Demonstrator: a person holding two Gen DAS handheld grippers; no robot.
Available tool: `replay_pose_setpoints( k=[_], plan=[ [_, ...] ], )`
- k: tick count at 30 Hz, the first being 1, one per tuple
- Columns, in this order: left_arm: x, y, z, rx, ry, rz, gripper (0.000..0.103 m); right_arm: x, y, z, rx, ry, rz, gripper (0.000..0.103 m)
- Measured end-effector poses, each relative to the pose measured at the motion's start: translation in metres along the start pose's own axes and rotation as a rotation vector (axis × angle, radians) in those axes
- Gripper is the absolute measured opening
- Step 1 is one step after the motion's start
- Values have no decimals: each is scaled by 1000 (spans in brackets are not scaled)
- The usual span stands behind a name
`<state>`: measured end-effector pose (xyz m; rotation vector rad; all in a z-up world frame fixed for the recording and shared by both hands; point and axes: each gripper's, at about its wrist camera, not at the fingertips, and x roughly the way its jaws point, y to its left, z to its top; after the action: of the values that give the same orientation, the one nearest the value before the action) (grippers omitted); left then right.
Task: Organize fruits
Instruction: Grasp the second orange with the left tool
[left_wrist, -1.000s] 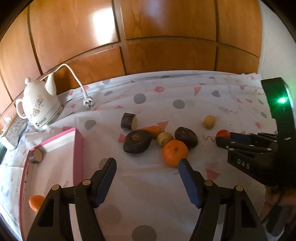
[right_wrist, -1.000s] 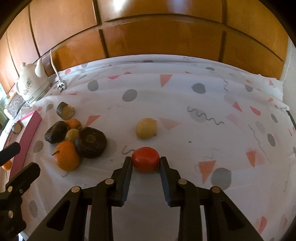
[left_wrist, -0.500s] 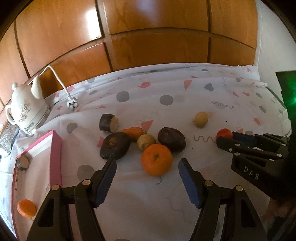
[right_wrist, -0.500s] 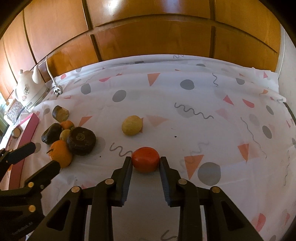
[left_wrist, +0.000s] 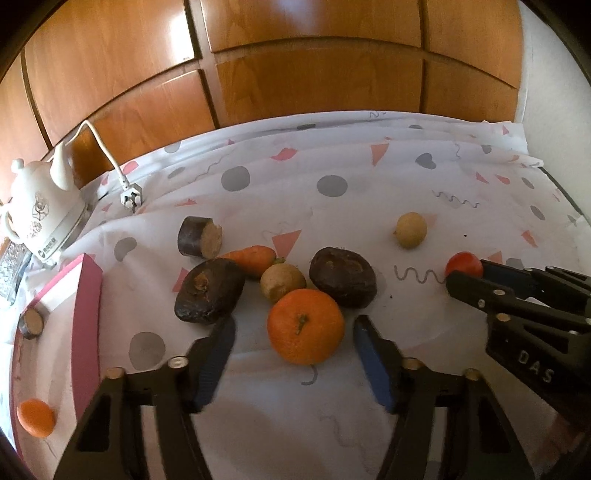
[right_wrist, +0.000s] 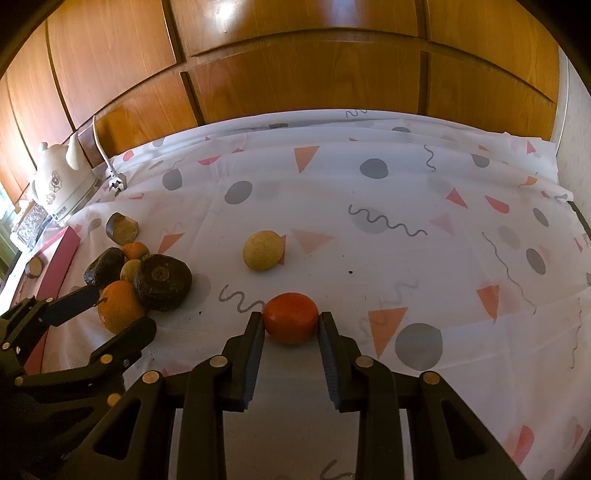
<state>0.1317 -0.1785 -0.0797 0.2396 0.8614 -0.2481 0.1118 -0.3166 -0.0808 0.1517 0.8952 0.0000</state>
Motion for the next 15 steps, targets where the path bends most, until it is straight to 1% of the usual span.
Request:
replay_pose_setpoints(
  k=[1, 2, 4, 8, 11, 15],
  plan=[
    [2, 0, 0, -3, 9, -8, 47, 0, 0, 0, 0, 0, 0, 30],
    [3, 1, 0, -12, 9, -35, 40, 0, 0, 0, 0, -1, 0, 30],
    [2, 1, 0, -14, 4, -45, 39, 0, 0, 0, 1, -1, -1, 30],
    [-4, 10, -6, -53, 3, -94, 38, 0, 0, 0, 2, -1, -4, 30],
    [-15, 20, -16, -89, 2, -127, 38, 0, 1, 0, 6, 1, -6, 30],
    [-28, 32, -29, -121, 7, -148, 38, -1, 3, -2, 2, 4, -15, 30]
  ],
)
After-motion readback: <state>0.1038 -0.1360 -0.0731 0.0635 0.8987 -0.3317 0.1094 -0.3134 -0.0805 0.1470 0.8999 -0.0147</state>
